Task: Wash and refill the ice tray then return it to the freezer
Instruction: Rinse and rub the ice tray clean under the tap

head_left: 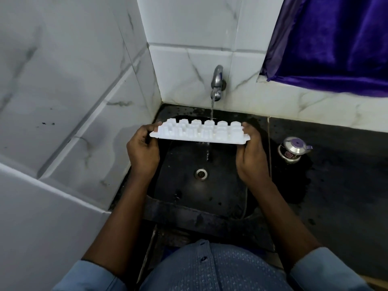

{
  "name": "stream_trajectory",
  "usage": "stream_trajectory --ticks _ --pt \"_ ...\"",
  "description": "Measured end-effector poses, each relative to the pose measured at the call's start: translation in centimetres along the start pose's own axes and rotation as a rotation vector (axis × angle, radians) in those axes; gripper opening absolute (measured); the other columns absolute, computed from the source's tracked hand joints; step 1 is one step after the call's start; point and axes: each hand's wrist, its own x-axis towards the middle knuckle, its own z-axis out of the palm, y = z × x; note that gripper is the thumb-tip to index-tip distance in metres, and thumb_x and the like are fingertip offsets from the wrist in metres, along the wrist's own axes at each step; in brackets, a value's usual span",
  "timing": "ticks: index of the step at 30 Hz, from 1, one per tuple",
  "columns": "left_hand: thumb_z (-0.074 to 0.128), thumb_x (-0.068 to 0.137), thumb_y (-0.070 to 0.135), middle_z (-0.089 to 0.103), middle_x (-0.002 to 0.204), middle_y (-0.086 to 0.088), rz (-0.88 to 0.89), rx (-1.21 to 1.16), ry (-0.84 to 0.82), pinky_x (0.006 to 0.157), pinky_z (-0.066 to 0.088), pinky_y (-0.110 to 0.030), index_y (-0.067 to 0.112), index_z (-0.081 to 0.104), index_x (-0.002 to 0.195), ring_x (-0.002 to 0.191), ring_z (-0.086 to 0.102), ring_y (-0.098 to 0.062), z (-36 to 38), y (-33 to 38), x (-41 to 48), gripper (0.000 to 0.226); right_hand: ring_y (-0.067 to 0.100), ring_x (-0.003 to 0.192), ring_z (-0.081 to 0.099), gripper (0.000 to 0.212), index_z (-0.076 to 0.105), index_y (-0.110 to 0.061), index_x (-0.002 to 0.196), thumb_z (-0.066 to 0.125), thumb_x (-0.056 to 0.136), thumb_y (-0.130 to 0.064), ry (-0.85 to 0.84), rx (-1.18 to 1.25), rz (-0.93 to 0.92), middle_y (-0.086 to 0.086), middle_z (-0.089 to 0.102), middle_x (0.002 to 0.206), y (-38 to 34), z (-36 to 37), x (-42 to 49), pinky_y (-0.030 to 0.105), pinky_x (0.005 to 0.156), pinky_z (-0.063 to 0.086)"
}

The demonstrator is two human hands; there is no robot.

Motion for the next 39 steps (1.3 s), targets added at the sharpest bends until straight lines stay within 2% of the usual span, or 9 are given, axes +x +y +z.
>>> stream_trajectory --ticks 4,8,11,15,20,25,30,33,39 --pt "0.062 0.095 -0.008 0.073 0.125 0.015 -0.057 -0.064 0.067 0.109 0.055 -0.046 0.021 0.068 0.096 0.126 0.069 -0.015 -0.2 -1.2 -1.0 0.03 0.017 0.139 0.046 0.048 0.044 -0.009 0.139 0.049 0.094 0.007 -0.02 -0.013 -0.057 0.016 0.045 0.157 -0.1 -0.4 -0.8 0.003 0.106 0.029" --pt "0.065 0.096 -0.005 0.075 0.121 -0.003 -0.023 -0.098 0.06 0.103 0.056 -0.031 0.013 0.068 0.101 0.117 0.071 -0.011 0.4 -0.8 -1.5 0.019 0.026 0.139 0.049 0.055 0.044 -0.003 0.144 0.05 0.091 0.012 0.042 -0.003 -0.048 0.019 0.044 0.157 -0.8 -0.8 0.0 0.003 0.104 0.031" --pt "0.062 0.096 -0.005 0.077 0.121 -0.008 -0.065 -0.062 0.022 0.106 0.057 -0.042 0.009 0.069 0.102 0.118 0.072 -0.016 0.7 -1.4 -1.4 0.017 0.014 0.142 0.043 0.046 0.051 0.002 0.136 0.049 0.091 0.011 0.036 -0.025 -0.046 0.019 0.047 0.156 -0.1 -1.0 0.3 0.002 0.107 0.026" --pt "0.062 0.1 -0.004 0.075 0.124 -0.012 -0.054 -0.11 0.0 0.106 0.056 -0.034 0.005 0.068 0.106 0.123 0.071 -0.023 0.8 -0.8 -1.6 0.012 0.028 0.142 0.047 0.042 0.054 0.005 0.128 0.049 0.088 0.012 0.101 -0.042 -0.105 0.02 0.05 0.152 0.3 -1.5 -0.1 0.012 0.113 0.03" --pt "0.06 0.103 -0.001 0.075 0.12 -0.001 -0.035 -0.077 -0.041 0.104 0.055 -0.029 0.016 0.068 0.104 0.118 0.069 -0.002 0.9 -0.1 -1.5 0.019 0.027 0.144 0.049 0.041 0.051 -0.01 0.132 0.049 0.093 0.006 0.071 -0.03 -0.083 0.015 0.051 0.154 1.0 -1.4 0.6 0.028 0.116 0.04" --pt "0.055 0.1 -0.006 0.066 0.141 0.002 0.013 -0.096 -0.049 0.107 0.053 -0.032 0.021 0.065 0.104 0.136 0.062 -0.014 0.5 -1.3 -1.8 0.029 0.032 0.144 0.047 0.042 0.057 0.0 0.132 0.051 0.091 0.012 0.087 -0.07 -0.156 0.013 0.051 0.152 2.2 -1.7 0.2 0.037 0.12 0.037" --pt "0.057 0.103 -0.004 0.064 0.147 -0.01 -0.083 -0.05 -0.27 0.121 0.044 -0.046 0.035 0.066 0.109 0.142 0.057 -0.021 0.6 -3.9 -1.4 0.04 0.014 0.096 0.066 0.025 0.063 -0.016 0.128 0.055 0.105 -0.012 -0.139 -0.086 0.062 0.0 0.072 0.11 3.4 -2.1 0.7 0.041 0.086 0.054" --pt "0.058 0.107 0.012 0.053 0.159 -0.006 -0.206 -0.068 -0.405 0.125 0.035 -0.041 0.042 0.067 0.121 0.15 0.046 -0.022 0.4 -4.9 -1.2 0.035 0.008 0.072 0.06 0.014 0.063 -0.019 0.118 0.058 0.106 -0.022 -0.201 -0.085 0.127 -0.003 0.067 0.083 3.6 -2.9 1.6 0.035 0.069 0.045" --pt "0.047 0.113 0.019 0.079 0.11 0.005 -0.547 -0.404 -0.285 0.09 0.058 -0.03 0.016 0.065 0.117 0.1 0.072 -0.009 1.8 -3.7 -1.5 0.018 0.018 0.088 0.071 0.022 0.067 -0.017 0.105 0.062 0.1 -0.038 -0.437 -0.059 0.266 0.001 0.075 0.096 5.0 -2.5 5.0 0.044 0.082 0.056"
